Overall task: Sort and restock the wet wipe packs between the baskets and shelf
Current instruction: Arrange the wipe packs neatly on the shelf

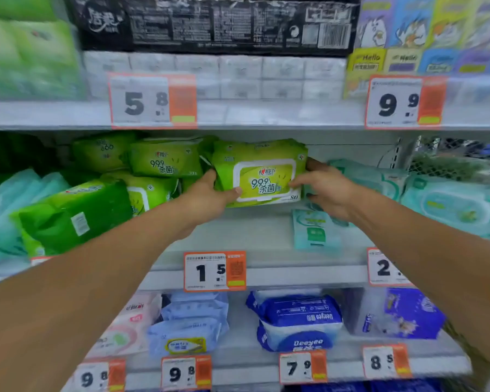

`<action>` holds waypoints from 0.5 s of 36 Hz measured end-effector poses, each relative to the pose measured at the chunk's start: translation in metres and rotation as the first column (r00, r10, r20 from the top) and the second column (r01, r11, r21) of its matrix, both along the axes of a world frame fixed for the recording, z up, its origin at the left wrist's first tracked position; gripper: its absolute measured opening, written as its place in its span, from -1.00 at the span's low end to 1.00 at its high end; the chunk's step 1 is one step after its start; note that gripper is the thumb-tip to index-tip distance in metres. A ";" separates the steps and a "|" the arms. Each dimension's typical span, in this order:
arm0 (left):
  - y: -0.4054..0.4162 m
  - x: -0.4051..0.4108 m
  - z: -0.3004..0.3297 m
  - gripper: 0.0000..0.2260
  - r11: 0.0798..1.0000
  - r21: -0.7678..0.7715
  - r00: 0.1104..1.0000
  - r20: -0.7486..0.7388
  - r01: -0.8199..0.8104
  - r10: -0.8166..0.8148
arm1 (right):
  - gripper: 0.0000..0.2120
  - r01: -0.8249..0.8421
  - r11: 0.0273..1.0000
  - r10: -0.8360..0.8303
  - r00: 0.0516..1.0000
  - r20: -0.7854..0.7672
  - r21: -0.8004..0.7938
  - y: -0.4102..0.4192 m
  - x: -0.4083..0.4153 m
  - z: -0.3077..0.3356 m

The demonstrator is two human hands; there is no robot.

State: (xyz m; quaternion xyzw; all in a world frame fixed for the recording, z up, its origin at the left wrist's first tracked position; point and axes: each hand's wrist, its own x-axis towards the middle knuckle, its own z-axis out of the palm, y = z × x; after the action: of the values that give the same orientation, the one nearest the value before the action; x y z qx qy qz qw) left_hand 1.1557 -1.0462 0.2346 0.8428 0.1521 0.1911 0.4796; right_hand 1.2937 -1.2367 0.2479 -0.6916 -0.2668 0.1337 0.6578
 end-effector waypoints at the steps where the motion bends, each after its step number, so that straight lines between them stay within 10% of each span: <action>1: 0.000 -0.008 0.002 -0.53 1.000 -0.017 1.000 0.016 -0.011 0.011 | -0.57 -0.022 1.000 0.022 1.000 0.004 0.009 -0.003 -0.009 -0.001; 11: 0.005 -0.109 -0.004 -0.09 0.986 0.030 0.985 -0.059 -0.163 0.164 | -0.70 -0.149 0.989 0.149 0.989 -0.012 0.001 -0.023 -0.113 -0.032; 18: 0.000 -0.191 -0.020 -0.41 0.989 0.024 0.987 -0.076 -0.143 0.144 | -0.73 -0.186 0.982 0.187 0.982 -0.018 0.040 -0.006 -0.190 -0.051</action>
State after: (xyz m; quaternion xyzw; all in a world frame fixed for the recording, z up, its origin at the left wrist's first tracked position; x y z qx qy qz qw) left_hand 0.9650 -1.0463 0.2142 0.8410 0.2290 0.1936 0.4504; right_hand 1.1036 -1.2430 0.1970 -0.6496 -0.3257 0.1970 0.6582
